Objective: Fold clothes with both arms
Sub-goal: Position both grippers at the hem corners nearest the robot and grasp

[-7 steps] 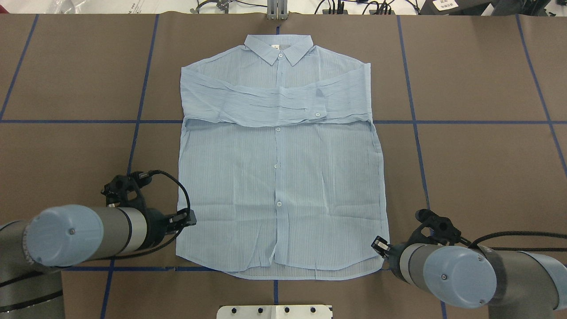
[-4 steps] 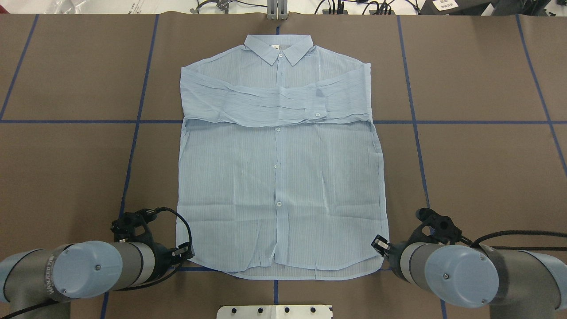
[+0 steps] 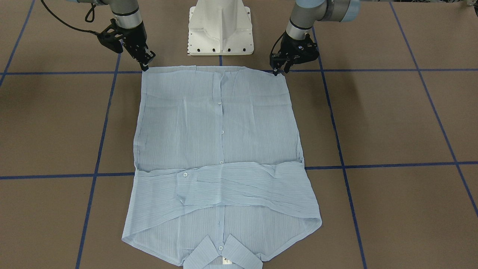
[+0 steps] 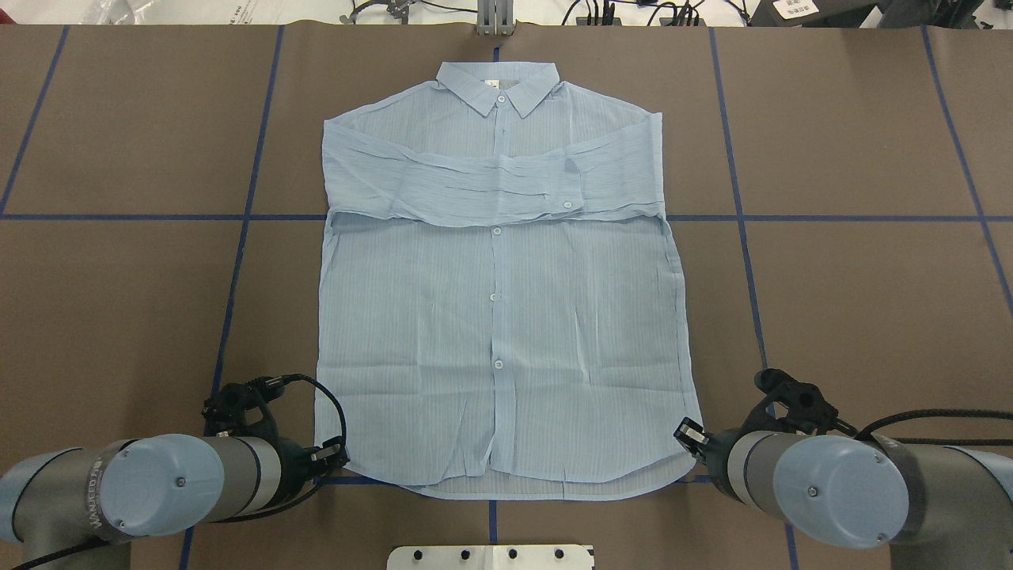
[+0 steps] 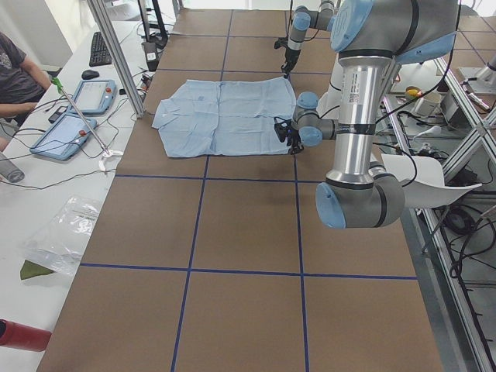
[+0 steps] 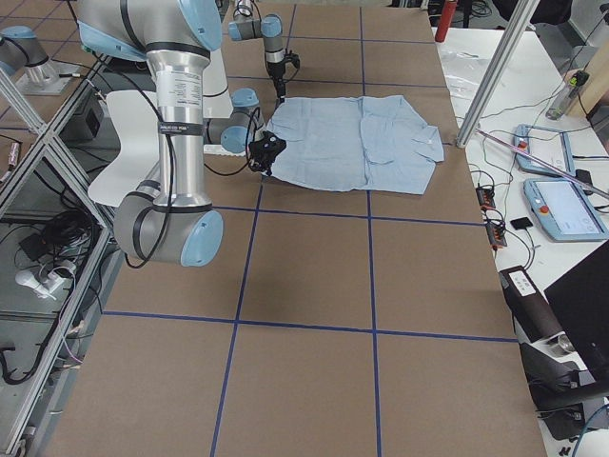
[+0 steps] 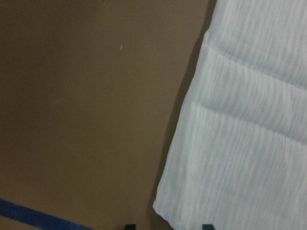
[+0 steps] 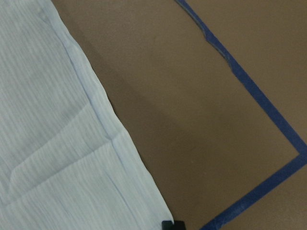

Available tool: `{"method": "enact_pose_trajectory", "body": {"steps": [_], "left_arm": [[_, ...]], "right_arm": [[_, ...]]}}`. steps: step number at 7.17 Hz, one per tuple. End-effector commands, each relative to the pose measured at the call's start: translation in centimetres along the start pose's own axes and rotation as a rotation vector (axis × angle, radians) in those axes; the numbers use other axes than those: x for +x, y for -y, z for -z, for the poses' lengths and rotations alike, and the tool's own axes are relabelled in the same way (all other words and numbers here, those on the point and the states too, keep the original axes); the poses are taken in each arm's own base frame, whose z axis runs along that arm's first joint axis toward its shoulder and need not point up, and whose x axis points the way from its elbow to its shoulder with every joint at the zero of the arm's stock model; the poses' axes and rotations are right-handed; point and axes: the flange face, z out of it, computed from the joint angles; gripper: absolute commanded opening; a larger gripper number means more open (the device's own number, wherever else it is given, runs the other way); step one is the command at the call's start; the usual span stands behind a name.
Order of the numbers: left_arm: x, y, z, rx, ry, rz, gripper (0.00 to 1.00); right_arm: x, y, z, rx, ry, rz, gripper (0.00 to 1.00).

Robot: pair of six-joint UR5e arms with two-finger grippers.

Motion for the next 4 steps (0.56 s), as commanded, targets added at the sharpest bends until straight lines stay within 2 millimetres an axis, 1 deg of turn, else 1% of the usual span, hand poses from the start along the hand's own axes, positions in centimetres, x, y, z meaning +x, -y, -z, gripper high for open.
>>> {"method": "enact_pose_trajectory", "body": {"steps": [1, 4], "left_arm": [[0.14, 0.09, 0.06, 0.002, -0.003, 0.0, 0.53], [0.09, 0.72, 0.04, 0.029, -0.004, 0.003, 0.47]], "right_arm": [[0.08, 0.09, 0.21, -0.001, 0.002, 0.0, 0.0], [0.04, 0.1, 0.34, 0.0, 0.004, 0.0, 0.0]]}}
